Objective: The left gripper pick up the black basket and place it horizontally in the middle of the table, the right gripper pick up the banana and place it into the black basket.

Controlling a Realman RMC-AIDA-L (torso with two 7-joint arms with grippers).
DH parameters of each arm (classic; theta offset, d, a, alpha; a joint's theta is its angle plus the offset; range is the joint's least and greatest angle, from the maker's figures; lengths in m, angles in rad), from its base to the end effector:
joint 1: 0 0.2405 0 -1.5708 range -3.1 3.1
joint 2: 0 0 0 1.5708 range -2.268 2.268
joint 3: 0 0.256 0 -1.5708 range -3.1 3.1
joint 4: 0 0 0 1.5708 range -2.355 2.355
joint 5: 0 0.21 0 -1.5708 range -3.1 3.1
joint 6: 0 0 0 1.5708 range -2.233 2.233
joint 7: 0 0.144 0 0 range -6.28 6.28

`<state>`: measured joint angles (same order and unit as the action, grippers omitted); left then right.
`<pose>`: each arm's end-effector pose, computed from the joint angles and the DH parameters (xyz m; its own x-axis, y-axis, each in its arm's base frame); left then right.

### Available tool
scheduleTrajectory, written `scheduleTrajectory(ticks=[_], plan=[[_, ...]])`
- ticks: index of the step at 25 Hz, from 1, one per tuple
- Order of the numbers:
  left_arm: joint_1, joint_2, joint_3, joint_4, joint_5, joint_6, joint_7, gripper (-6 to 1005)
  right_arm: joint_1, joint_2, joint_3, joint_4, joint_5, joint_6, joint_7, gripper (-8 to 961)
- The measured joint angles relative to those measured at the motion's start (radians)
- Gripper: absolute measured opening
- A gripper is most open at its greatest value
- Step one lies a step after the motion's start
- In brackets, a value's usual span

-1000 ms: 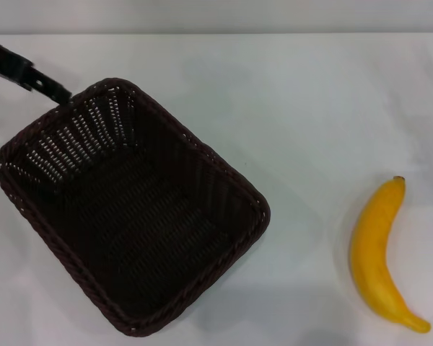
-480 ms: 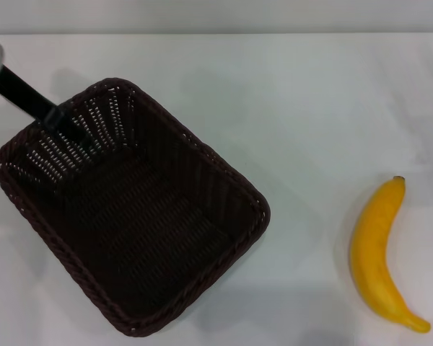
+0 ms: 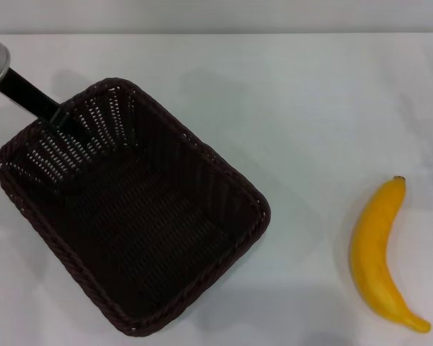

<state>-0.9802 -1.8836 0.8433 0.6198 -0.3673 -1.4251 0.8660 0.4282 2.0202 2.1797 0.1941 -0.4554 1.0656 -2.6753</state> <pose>-0.2282 0.4362 0.0601 0.6329 0.7584 -0.1555 0.6349 -0.6234 -0.4563 0.3667 0.3510 0.0636 0.6497 0.0483 -0.7587 -0.7585 -0.0248 -0.6512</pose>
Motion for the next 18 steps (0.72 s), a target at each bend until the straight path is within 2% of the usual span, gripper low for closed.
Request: scheduleTrajectory(ticks=[2, 7, 11, 15, 18], plan=[[0.004, 0.0, 0.0, -0.001, -0.002, 0.0, -0.001, 630, -0.006, 0.001, 0.0, 0.0, 0.001, 0.003, 0.0, 869], [0.01, 0.001, -0.001, -0.002, -0.007, -0.002, -0.005, 394, -0.012, 0.001, 0.0, 0.001, 0.015, 0.004, 0.013, 869], [0.016, 0.001, -0.008, -0.002, -0.02, -0.011, -0.005, 296, -0.014, 0.001, 0.0, 0.003, 0.018, 0.006, 0.037, 869], [0.026, 0.015, -0.033, 0.0, -0.057, -0.03, -0.005, 197, -0.014, 0.0, 0.0, 0.004, 0.018, 0.007, 0.038, 869], [0.037, 0.029, -0.073, 0.0, -0.078, -0.056, -0.006, 188, -0.014, 0.0, 0.0, 0.004, 0.018, 0.008, 0.038, 869]])
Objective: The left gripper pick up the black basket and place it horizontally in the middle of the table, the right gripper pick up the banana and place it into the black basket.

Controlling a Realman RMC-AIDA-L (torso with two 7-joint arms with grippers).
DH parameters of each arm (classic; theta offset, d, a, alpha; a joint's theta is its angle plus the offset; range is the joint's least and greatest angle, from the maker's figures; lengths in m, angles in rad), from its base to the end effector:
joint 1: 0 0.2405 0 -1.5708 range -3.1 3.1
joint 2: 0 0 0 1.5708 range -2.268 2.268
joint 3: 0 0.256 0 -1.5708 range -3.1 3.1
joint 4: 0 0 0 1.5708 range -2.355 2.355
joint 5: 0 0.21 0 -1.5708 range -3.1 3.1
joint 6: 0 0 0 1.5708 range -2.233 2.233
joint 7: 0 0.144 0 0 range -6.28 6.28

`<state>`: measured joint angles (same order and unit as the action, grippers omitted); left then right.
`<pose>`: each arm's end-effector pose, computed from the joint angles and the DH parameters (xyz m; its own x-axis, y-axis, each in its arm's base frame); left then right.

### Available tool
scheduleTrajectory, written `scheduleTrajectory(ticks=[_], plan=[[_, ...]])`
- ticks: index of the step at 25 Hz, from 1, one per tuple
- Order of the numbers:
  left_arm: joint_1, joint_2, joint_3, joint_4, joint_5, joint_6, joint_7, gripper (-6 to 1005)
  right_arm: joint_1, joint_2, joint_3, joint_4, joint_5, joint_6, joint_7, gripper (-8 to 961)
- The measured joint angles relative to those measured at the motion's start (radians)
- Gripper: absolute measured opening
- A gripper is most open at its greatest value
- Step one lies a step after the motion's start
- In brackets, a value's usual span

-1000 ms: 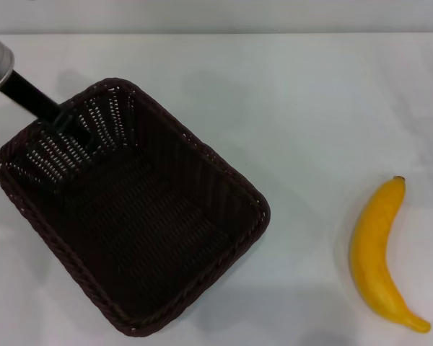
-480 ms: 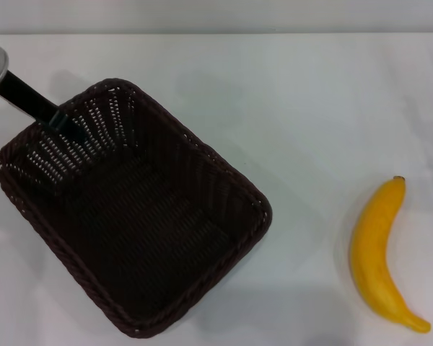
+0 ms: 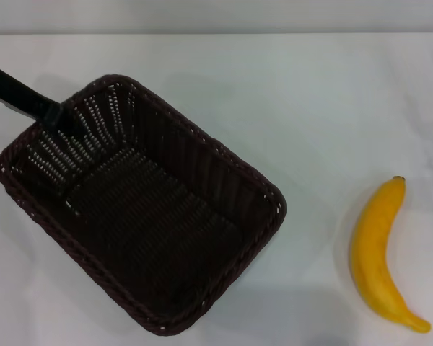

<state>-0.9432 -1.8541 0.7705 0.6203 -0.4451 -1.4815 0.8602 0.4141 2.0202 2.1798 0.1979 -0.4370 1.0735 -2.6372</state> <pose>-0.2353 0.4285 0.0726 0.5902 0.8054 -0.0544 0.7319 -0.5623 -0.3848 0.3709 0.3463 0.0670 0.6144 0.0566 -0.7870 -0.7880 -0.0065 -0.6157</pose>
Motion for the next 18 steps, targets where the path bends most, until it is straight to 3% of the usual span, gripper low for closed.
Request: scheduleTrajectory(ticks=[4, 8, 13, 18], plan=[[0.023, 0.014, -0.102, 0.004, -0.041, -0.031, 0.005, 177, 0.0, -0.001, 0.0, 0.001, 0.0, 0.0, 0.0, 869], [0.074, 0.036, -0.195, 0.004, -0.176, -0.038, 0.006, 168, 0.001, -0.003, 0.0, 0.002, 0.0, -0.001, 0.0, 869], [0.139, 0.061, -0.21, -0.023, -0.331, -0.043, -0.022, 163, 0.003, -0.004, 0.0, 0.003, 0.0, -0.005, 0.0, 868], [0.199, 0.057, -0.212, -0.029, -0.444, -0.034, -0.106, 165, 0.01, -0.005, 0.0, 0.005, 0.0, -0.007, -0.003, 869]])
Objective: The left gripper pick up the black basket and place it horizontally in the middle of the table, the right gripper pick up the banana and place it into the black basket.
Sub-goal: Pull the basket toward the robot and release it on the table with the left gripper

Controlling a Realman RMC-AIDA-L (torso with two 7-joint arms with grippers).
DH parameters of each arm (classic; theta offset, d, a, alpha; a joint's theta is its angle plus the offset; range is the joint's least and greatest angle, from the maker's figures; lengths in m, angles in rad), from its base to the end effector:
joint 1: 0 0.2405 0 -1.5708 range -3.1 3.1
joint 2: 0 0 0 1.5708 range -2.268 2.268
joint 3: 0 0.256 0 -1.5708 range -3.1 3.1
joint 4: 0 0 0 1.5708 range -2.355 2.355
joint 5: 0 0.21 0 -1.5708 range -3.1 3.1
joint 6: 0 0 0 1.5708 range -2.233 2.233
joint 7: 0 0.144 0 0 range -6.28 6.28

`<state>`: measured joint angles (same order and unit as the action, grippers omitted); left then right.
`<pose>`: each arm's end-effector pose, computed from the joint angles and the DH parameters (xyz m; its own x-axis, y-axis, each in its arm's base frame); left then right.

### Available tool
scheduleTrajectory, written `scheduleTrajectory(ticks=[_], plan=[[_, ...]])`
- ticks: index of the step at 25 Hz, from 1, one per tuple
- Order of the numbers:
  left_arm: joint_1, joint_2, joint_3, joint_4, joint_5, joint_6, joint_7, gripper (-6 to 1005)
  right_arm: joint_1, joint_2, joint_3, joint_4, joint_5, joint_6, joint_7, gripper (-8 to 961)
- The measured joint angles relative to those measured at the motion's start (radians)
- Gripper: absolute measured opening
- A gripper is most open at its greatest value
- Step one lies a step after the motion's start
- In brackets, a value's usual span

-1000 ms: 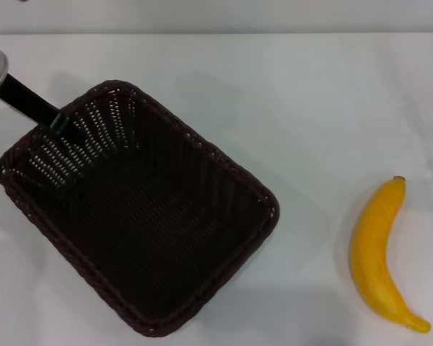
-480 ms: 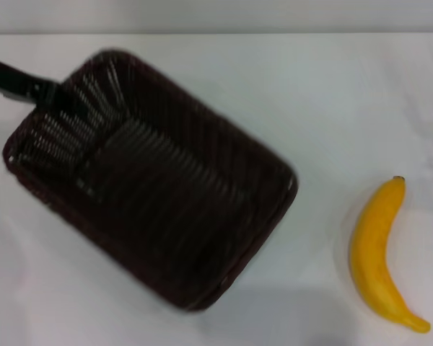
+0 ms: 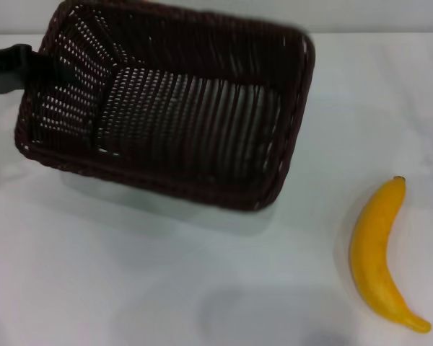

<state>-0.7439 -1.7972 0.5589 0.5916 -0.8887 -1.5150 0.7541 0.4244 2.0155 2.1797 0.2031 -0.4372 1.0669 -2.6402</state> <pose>-0.2656 0.4064 0.1117 0.2445 0.8616 0.4448 0.9622 -0.2725 -0.0010 0.3680 0.3513 0.0699 0.6212 0.0633 -0.7811 -0.7822 -0.0115 -0.6229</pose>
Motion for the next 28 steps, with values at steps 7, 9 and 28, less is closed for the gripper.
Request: scheduleTrajectory(ticks=[7, 9, 28], plan=[[0.069, -0.045, -0.002, -0.007, -0.073, 0.076, -0.117, 171, 0.003, 0.0, 0.0, 0.0, 0.0, -0.002, -0.003, 868], [0.089, -0.059, -0.003, -0.01, -0.103, 0.099, -0.121, 173, 0.003, 0.0, 0.0, 0.0, 0.0, -0.003, -0.003, 868], [0.018, -0.101, 0.01, -0.071, 0.054, 0.232, -0.204, 189, 0.014, -0.003, 0.0, 0.001, 0.0, -0.047, -0.006, 868]])
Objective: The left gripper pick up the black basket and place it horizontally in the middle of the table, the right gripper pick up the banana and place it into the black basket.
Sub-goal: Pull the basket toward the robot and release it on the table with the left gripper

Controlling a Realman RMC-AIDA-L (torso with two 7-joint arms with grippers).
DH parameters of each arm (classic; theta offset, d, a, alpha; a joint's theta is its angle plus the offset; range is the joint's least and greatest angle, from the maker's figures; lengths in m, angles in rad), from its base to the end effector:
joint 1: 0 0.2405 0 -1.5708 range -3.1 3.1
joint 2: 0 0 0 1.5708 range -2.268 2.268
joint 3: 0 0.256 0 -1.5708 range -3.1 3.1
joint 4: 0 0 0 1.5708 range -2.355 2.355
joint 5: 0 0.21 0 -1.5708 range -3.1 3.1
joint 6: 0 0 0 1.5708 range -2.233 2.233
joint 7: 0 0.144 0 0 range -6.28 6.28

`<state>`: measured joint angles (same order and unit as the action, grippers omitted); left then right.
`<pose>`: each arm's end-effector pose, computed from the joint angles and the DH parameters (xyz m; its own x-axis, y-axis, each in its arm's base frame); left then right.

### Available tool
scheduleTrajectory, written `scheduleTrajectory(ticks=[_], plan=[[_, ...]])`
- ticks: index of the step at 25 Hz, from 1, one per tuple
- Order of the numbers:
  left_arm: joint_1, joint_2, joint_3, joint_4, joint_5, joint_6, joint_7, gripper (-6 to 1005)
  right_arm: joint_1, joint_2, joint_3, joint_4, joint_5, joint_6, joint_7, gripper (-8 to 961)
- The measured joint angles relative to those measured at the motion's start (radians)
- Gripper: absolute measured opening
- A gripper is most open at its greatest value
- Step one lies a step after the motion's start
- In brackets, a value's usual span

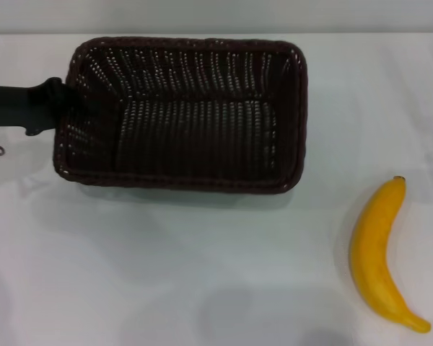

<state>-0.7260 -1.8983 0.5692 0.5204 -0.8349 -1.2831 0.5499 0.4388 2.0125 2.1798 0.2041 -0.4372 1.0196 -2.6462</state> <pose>-0.2906 0.4052 0.0564 -0.0535 0.8773 0.4769 0.9983 0.0355 0.0466 0.3695 0.3573 0.0689 0.6289 0.0327 -0.7768 -0.7772 0.0007 -0.6292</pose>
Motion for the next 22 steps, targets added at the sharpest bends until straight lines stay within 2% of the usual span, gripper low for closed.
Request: scheduleTrajectory(ticks=[3, 9, 16, 22], plan=[[-0.012, -0.006, 0.0, -0.028, 0.005, 0.022, -0.002, 192, -0.001, 0.0, 0.0, 0.0, 0.0, 0.0, 0.0, 867], [-0.03, -0.04, 0.0, -0.045, 0.012, 0.055, -0.011, 214, -0.001, 0.0, 0.001, 0.0, 0.011, -0.005, -0.001, 866], [-0.038, -0.048, 0.028, -0.035, 0.031, 0.057, -0.011, 239, 0.001, 0.0, 0.003, 0.0, 0.011, -0.021, -0.001, 865], [-0.026, -0.05, 0.028, 0.015, 0.03, 0.057, 0.004, 463, 0.001, 0.0, 0.003, 0.0, 0.011, -0.023, -0.002, 864]])
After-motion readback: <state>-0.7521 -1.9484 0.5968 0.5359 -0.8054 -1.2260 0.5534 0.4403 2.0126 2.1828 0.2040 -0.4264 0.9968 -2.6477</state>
